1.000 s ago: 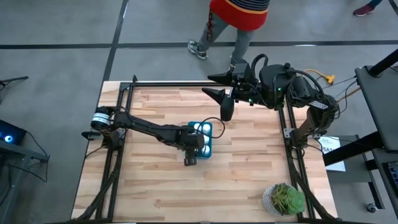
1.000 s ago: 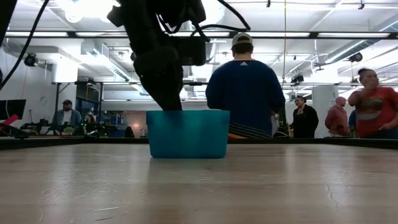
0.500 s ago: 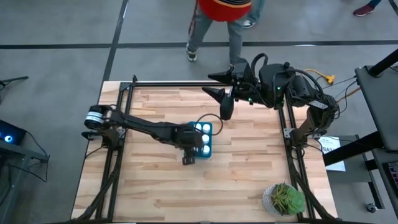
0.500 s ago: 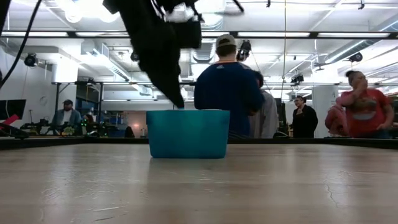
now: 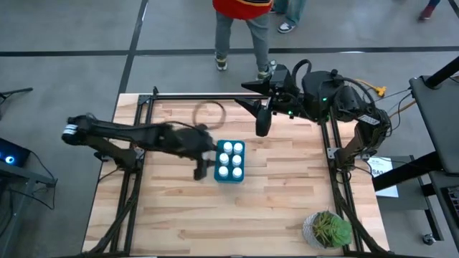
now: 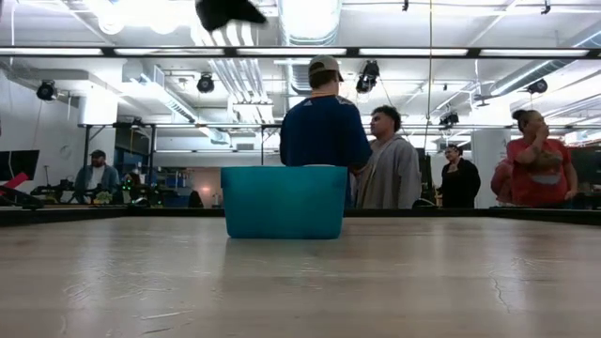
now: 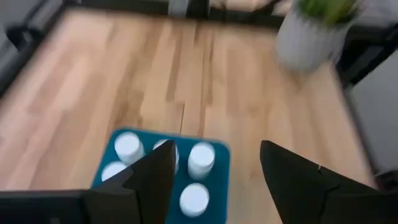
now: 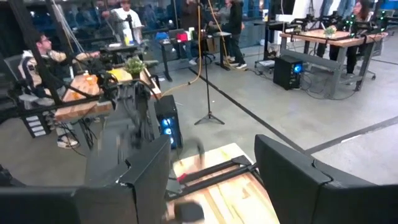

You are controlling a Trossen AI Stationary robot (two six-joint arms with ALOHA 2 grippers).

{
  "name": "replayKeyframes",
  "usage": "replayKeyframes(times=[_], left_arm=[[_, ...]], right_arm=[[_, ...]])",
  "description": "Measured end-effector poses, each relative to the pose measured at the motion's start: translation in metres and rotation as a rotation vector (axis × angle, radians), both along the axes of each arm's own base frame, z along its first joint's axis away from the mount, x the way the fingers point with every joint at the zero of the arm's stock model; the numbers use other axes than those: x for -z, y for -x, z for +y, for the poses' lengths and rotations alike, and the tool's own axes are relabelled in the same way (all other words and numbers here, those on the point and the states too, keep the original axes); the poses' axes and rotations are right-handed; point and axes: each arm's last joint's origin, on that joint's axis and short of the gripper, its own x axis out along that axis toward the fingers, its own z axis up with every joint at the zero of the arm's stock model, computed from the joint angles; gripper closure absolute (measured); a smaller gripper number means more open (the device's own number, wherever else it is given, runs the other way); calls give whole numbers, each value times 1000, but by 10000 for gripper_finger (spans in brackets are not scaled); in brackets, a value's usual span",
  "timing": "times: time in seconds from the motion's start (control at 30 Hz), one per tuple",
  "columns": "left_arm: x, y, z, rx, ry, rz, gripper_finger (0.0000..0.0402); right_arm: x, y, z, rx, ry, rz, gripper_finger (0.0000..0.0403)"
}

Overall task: Pick and place pill bottles into a basket
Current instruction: Return to Home Position

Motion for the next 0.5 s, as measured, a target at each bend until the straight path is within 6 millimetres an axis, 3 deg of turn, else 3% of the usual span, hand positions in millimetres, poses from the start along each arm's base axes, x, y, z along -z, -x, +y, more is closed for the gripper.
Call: replayKeyframes(times=[0.27,0.5], left_arm=[[-55,65,9,-28,22,-247,197],[-82,116,18,-91,10,-409,286]], right_arm=[[-20,36,-4,-2,-21,-73,179],[-34,73,-7,-5,-29,-107,181]])
